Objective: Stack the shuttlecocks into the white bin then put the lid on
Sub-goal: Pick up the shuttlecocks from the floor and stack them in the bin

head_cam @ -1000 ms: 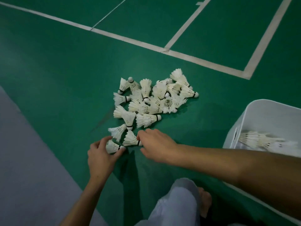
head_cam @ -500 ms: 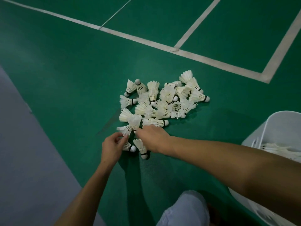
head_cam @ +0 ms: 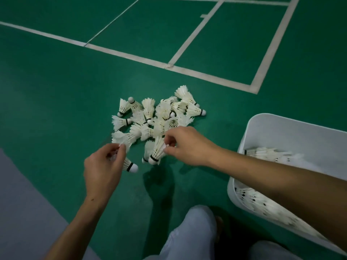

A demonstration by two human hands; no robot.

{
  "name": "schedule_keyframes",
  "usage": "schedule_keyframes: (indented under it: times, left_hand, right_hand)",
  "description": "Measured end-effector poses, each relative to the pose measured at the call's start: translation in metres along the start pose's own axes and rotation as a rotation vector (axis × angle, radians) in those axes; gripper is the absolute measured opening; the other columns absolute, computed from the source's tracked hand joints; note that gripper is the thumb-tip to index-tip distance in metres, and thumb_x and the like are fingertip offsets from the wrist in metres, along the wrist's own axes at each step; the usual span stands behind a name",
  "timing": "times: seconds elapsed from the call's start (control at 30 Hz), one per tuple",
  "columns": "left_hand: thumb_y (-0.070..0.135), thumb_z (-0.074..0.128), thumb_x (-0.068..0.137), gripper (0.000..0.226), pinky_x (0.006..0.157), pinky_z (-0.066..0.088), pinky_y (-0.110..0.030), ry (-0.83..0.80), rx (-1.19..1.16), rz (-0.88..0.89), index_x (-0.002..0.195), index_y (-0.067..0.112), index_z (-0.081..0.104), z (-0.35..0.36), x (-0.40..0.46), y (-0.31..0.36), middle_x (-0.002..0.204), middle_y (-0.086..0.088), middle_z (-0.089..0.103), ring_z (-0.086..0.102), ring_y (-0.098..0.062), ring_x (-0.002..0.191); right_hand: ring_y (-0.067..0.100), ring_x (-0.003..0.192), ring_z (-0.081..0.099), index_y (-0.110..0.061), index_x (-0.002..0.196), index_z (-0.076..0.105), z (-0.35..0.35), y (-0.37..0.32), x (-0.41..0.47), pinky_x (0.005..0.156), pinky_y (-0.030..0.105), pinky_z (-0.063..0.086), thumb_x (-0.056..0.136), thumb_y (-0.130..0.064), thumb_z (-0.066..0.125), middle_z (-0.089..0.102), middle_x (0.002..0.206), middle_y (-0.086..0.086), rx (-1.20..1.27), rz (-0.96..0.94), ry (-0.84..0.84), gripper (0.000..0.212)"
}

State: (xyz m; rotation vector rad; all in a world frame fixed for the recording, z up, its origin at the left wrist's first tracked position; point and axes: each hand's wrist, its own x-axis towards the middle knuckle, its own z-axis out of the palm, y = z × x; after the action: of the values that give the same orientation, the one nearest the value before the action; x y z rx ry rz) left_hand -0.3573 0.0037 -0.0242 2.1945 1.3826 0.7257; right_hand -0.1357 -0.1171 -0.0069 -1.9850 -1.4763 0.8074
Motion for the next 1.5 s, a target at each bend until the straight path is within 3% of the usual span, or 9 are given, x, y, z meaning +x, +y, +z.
schedule_keyframes:
  times: [0.2, 0.43, 0.57, 0.77, 0.93, 1.07, 1.17, 1.4, 1.5]
  left_hand:
    - [0.032, 0.073, 0.097, 0.016, 0.063, 0.052, -0.026, -0.029, -0.132, 0.216, 0.093, 0.017, 0.079, -0.006, -0.027, 0.073, 0.078, 0.007, 0.074, 0.068, -0.008, 0.068]
    - [0.024, 0.074, 0.097, 0.01, 0.062, 0.053, -0.039, -0.239, -0.291, 0.456, 0.089, 0.018, 0.078, 0.026, -0.05, 0.161, 0.074, 0.006, 0.074, 0.067, -0.019, 0.068]
    - [0.025, 0.074, 0.096, 0.01, 0.061, 0.05, -0.028, -0.351, -0.318, 0.593, 0.09, 0.018, 0.078, 0.057, -0.061, 0.206, 0.072, 0.009, 0.071, 0.062, -0.008, 0.062]
    - [0.034, 0.073, 0.097, 0.015, 0.055, 0.054, -0.035, -0.6, -0.233, 0.777, 0.089, 0.022, 0.078, 0.103, -0.086, 0.245, 0.066, 0.013, 0.068, 0.061, -0.007, 0.056]
    - [0.046, 0.062, 0.098, 0.02, 0.07, 0.057, -0.035, -0.703, 0.174, 0.765, 0.096, 0.032, 0.077, 0.14, -0.101, 0.255, 0.093, 0.013, 0.077, 0.07, -0.018, 0.09]
    - [0.044, 0.056, 0.099, 0.022, 0.069, 0.048, -0.035, -0.73, 0.344, 0.79, 0.099, 0.031, 0.074, 0.163, -0.11, 0.259, 0.097, 0.006, 0.075, 0.068, -0.025, 0.09]
    - [0.043, 0.054, 0.1, 0.023, 0.071, 0.048, -0.035, -0.736, 0.4, 0.804, 0.102, 0.031, 0.074, 0.171, -0.111, 0.258, 0.097, 0.005, 0.075, 0.068, -0.024, 0.086]
    - [0.044, 0.054, 0.102, 0.025, 0.067, 0.043, -0.031, -0.739, 0.425, 0.836, 0.105, 0.032, 0.075, 0.179, -0.11, 0.258, 0.096, 0.009, 0.075, 0.069, -0.019, 0.085]
    - [0.045, 0.054, 0.102, 0.024, 0.069, 0.044, -0.032, -0.747, 0.424, 0.846, 0.105, 0.032, 0.074, 0.181, -0.105, 0.256, 0.095, 0.008, 0.075, 0.068, -0.02, 0.086]
  right_hand:
    - [0.006, 0.076, 0.062, -0.02, 0.096, 0.07, -0.053, -0.004, -0.077, 0.074, 0.031, 0.053, 0.095, -0.031, 0.071, 0.07, 0.089, -0.009, 0.055, 0.065, 0.28, 0.011]
    - [0.007, 0.073, 0.068, -0.025, 0.093, 0.068, -0.099, 0.026, -0.186, 0.07, 0.03, 0.056, 0.096, -0.031, 0.071, 0.069, 0.084, -0.014, 0.121, 0.262, 0.595, 0.007]
    - [0.006, 0.073, 0.066, -0.023, 0.093, 0.068, -0.115, 0.066, -0.246, 0.071, 0.03, 0.056, 0.095, -0.03, 0.069, 0.068, 0.082, -0.015, 0.033, 0.48, 0.717, 0.008]
    - [0.028, 0.065, 0.068, -0.011, 0.076, 0.066, -0.1, 0.126, -0.289, 0.063, 0.044, 0.062, 0.086, -0.02, 0.065, 0.07, 0.072, 0.009, -0.185, 0.836, 0.569, 0.014]
    - [0.026, 0.058, 0.056, -0.016, 0.067, 0.044, -0.074, 0.153, -0.281, 0.05, 0.03, 0.037, 0.085, -0.007, 0.064, 0.054, 0.067, 0.003, -0.272, 0.926, 0.432, 0.028]
    - [0.024, 0.056, 0.06, -0.014, 0.066, 0.048, -0.065, 0.171, -0.269, 0.053, 0.031, 0.051, 0.081, -0.006, 0.065, 0.059, 0.065, 0.003, -0.119, 0.973, 0.358, 0.024]
    - [0.024, 0.052, 0.073, -0.01, 0.07, 0.06, -0.062, 0.178, -0.261, 0.064, 0.042, 0.067, 0.079, -0.004, 0.062, 0.07, 0.059, 0.007, 0.034, 0.979, 0.331, 0.011]
    - [0.019, 0.054, 0.076, -0.006, 0.085, 0.07, -0.051, 0.197, -0.245, 0.073, 0.041, 0.066, 0.082, -0.004, 0.067, 0.074, 0.056, 0.004, 0.193, 1.063, 0.301, 0.005]
    - [0.007, 0.052, 0.071, -0.006, 0.082, 0.065, -0.052, 0.208, -0.241, 0.058, 0.026, 0.059, 0.087, -0.005, 0.071, 0.079, 0.075, 0.008, 0.23, 1.114, 0.265, 0.008]
